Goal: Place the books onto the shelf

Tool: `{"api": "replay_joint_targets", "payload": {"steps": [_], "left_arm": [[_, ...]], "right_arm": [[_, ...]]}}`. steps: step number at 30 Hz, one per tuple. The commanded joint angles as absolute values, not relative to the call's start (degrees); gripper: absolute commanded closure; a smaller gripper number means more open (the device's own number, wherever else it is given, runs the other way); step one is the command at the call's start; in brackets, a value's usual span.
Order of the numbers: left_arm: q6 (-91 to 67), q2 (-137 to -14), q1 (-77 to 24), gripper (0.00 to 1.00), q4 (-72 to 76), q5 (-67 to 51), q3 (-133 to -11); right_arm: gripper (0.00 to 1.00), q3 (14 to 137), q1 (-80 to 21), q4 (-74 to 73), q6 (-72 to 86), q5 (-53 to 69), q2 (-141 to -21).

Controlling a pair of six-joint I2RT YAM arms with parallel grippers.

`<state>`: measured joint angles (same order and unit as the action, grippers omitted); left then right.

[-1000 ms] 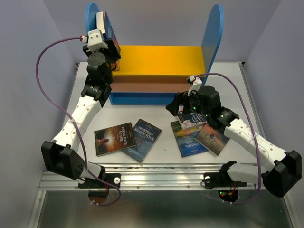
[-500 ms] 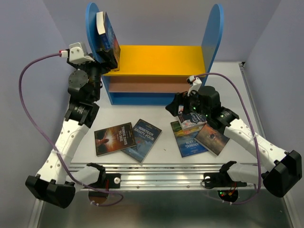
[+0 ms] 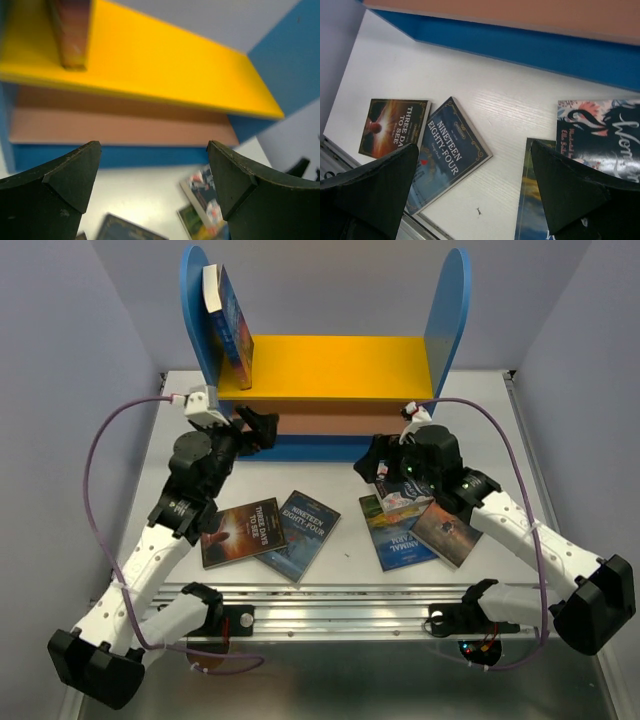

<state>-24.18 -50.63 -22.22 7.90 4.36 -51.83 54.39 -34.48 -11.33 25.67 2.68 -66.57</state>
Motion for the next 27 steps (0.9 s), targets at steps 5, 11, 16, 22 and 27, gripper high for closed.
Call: {"api": "replay_joint_targets", "payload": {"steps": [5, 11, 16, 22, 27], "left_arm": [[-27.59, -59.40, -31.72, 0.01, 14.39, -11.67, -46.32], [-28.91, -68.72, -33.74, 0.01, 24.42, -24.86, -46.40], [-26.72, -82.05, -39.89, 0.01, 25.93, -29.25, -54.83], [-28.48, -95.86, -44.46, 0.01, 25.58, -35.59, -65.90], [-25.15, -103.96, -50.08, 0.01, 18.65, -34.98, -75.83]], "right_arm": [[0.00, 48.35, -16.33, -19.77, 40.76, 2.33, -66.62], [0.00, 42.02, -10.21, -23.73, 43.59, -5.53, -57.32], [0.00, 39.21, 5.13, -29.88, 45.00, -2.91, -54.58], [0.00, 35.34, 17.39, -29.97, 44.21, -3.41, -50.46], [0.00, 31.91, 24.68, -27.96, 43.07, 5.60, -52.38]]}}
